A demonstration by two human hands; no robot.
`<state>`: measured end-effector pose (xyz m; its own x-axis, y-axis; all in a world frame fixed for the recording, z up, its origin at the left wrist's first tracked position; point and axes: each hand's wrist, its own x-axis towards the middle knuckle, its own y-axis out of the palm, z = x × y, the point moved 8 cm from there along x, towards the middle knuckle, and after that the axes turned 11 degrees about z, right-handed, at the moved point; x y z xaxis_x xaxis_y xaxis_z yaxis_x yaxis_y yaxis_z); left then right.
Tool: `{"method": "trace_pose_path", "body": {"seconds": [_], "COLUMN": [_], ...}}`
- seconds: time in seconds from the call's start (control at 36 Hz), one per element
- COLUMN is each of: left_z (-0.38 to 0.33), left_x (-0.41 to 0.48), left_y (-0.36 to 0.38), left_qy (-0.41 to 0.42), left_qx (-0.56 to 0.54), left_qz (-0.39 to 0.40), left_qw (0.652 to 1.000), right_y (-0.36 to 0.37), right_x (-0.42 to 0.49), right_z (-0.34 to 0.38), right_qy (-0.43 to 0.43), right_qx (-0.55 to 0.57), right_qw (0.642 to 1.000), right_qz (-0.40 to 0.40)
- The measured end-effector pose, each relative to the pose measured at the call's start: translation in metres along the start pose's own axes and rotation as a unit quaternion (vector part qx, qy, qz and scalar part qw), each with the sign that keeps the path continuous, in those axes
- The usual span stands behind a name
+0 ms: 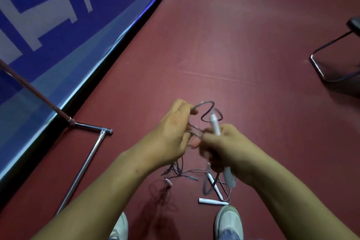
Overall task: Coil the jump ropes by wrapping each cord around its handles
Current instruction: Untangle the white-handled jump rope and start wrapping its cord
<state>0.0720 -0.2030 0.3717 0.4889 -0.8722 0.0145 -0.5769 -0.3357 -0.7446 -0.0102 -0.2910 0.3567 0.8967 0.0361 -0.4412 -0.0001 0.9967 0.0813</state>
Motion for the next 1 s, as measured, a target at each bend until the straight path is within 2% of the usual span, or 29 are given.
{"method": "trace_pose_path", "body": {"seconds": [0.06, 0.14, 0.22, 0.28, 0.36, 0.44, 0.5, 0.58, 0.69, 0.75, 0.81, 0.86, 0.92, 0.94, 1.0], "left_z": [0.007, 0.028, 0.051, 0.064, 0.074, 0.051, 0.028, 0.000, -0.020, -0.011, 0.008, 0.035, 0.058, 0.066, 0.069], "left_x": [0.001, 0.003, -0.006, -0.009, -0.006, 0.005, 0.011, 0.014, 0.011, 0.011, 0.007, 0.000, -0.008, -0.010, -0.010], "left_y": [-0.003, 0.012, 0.026, 0.035, 0.034, 0.023, 0.020, 0.022, 0.020, 0.018, 0.025, 0.032, 0.031, 0.027, 0.017], "left_qy": [-0.042, -0.112, -0.169, -0.200, -0.224, -0.168, -0.108, -0.027, 0.010, -0.037, -0.090, -0.141, -0.195, -0.219, -0.229], "left_qx": [-0.016, -0.032, -0.069, -0.065, 0.013, 0.037, 0.034, 0.046, 0.019, -0.004, 0.007, 0.024, 0.046, 0.059, 0.089], "left_qz": [0.000, 0.084, 0.130, 0.150, 0.136, 0.088, 0.080, 0.072, 0.044, 0.051, 0.100, 0.155, 0.181, 0.179, 0.152], "left_qw": [0.999, 0.990, 0.975, 0.966, 0.965, 0.981, 0.990, 0.996, 0.999, 0.998, 0.991, 0.977, 0.963, 0.958, 0.957], "right_y": [-0.007, -0.022, -0.056, -0.078, -0.093, -0.073, -0.052, -0.019, -0.021, -0.027, -0.044, -0.074, -0.109, -0.122, -0.133], "right_x": [-0.001, -0.013, -0.023, -0.025, -0.019, -0.012, -0.007, 0.004, 0.006, 0.002, -0.005, -0.019, -0.036, -0.042, -0.044], "right_z": [0.008, 0.035, 0.037, 0.024, -0.004, -0.028, -0.031, -0.018, -0.002, 0.006, 0.020, 0.034, 0.043, 0.042, 0.027], "right_qy": [-0.035, -0.147, -0.193, -0.160, -0.048, 0.071, 0.094, 0.018, -0.082, -0.111, -0.150, -0.199, -0.239, -0.244, -0.203], "right_qx": [0.109, 0.269, 0.324, 0.313, 0.203, 0.097, 0.026, 0.088, 0.121, 0.141, 0.219, 0.324, 0.377, 0.368, 0.247], "right_qw": [0.993, 0.948, 0.926, 0.932, 0.962, 0.979, 0.989, 0.995, 0.982, 0.972, 0.950, 0.908, 0.873, 0.871, 0.908], "right_qz": [0.027, 0.089, 0.004, -0.086, -0.178, -0.164, -0.115, -0.040, -0.122, -0.155, -0.167, -0.175, -0.196, -0.216, -0.271]}}
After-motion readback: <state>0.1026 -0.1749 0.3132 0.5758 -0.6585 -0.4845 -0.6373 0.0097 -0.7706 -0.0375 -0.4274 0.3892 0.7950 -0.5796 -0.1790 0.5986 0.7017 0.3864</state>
